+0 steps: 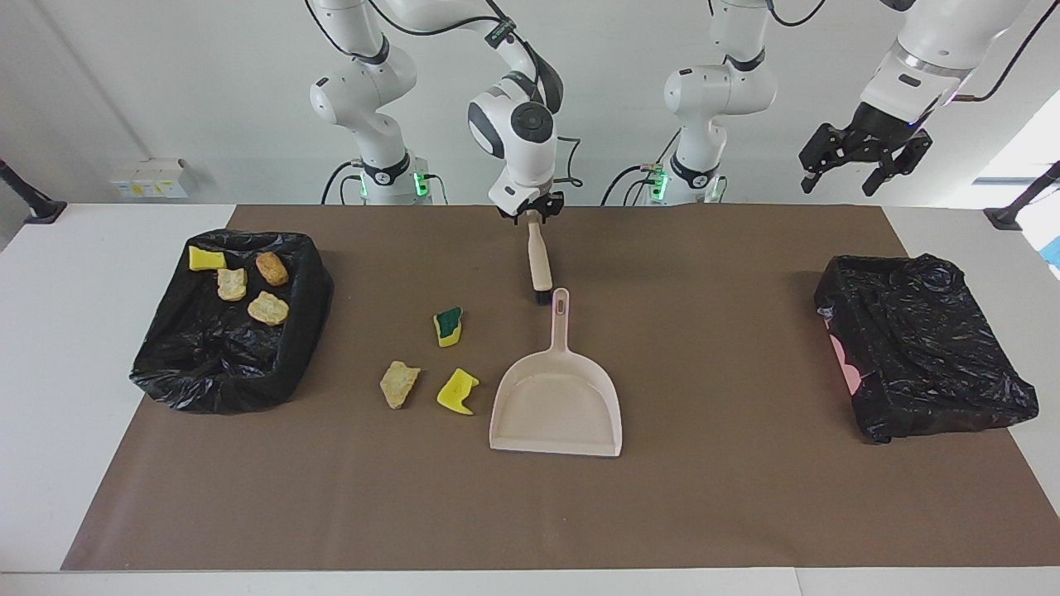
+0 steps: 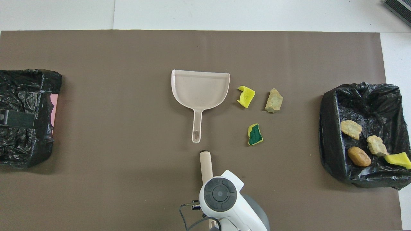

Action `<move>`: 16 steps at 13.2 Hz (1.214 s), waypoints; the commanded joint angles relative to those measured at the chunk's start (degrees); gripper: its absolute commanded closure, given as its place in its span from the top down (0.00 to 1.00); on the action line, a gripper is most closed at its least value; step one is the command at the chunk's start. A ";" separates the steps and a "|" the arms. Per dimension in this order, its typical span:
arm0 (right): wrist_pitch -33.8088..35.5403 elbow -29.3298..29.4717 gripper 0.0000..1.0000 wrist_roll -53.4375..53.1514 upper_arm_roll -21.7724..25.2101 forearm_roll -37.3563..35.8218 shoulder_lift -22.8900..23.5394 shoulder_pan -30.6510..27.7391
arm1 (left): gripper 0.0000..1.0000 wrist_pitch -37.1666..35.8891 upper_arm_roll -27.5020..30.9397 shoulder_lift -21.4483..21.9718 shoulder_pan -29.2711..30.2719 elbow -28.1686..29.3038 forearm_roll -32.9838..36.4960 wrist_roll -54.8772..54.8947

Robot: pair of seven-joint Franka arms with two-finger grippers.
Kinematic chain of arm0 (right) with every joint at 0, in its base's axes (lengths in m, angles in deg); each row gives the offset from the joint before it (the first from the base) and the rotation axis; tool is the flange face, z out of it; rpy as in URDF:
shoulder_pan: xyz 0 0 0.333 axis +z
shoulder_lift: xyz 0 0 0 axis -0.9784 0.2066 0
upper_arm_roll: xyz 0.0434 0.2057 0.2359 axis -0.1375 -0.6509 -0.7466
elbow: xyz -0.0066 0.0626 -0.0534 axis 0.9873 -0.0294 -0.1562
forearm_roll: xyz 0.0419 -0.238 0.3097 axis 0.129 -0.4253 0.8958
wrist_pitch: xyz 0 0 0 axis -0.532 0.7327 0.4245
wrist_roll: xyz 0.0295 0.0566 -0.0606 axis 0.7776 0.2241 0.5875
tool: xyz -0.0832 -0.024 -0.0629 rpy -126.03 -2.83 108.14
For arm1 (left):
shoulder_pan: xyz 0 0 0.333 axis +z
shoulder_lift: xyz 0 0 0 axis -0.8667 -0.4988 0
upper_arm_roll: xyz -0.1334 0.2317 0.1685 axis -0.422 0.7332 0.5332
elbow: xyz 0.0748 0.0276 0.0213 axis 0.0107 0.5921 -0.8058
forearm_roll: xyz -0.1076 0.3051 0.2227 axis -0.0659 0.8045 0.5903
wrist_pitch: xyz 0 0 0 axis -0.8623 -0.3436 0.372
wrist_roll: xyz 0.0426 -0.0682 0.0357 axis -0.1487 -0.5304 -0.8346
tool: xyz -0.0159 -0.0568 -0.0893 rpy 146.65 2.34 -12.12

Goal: Sweep and dump trash in bin
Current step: 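Grasp the brush with the right gripper while the left gripper grasps the dustpan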

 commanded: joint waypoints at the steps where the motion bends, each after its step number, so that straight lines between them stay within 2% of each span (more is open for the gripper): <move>1: -1.53 -0.75 0.00 1.35 0.16 1.48 -0.46 0.41 | 1.00 -1.38 -0.37 -0.23 -0.43 -0.76 1.03 0.49; 4: -0.74 -0.13 0.00 0.56 0.16 2.10 -0.46 0.41 | 1.00 2.90 -0.72 -0.58 -1.48 -0.32 0.68 0.41; 7: 2.31 1.88 0.00 0.56 0.42 2.18 -1.86 -1.25 | 1.00 7.30 -0.63 -2.33 -6.49 1.08 0.68 -0.12; 12: 10.59 3.91 0.00 1.96 0.87 0.17 -4.85 -10.47 | 1.00 18.72 -0.72 -9.01 -13.43 1.44 0.68 -7.58; 13: 10.95 4.35 0.00 2.57 0.87 -2.01 -4.77 -12.32 | 1.00 19.44 -0.72 -9.45 -14.57 1.35 0.68 -7.85; 16: 11.04 5.06 0.00 4.94 0.78 -8.96 -3.89 -17.94 | 1.00 24.96 -0.63 -15.50 -20.10 1.18 0.50 -12.85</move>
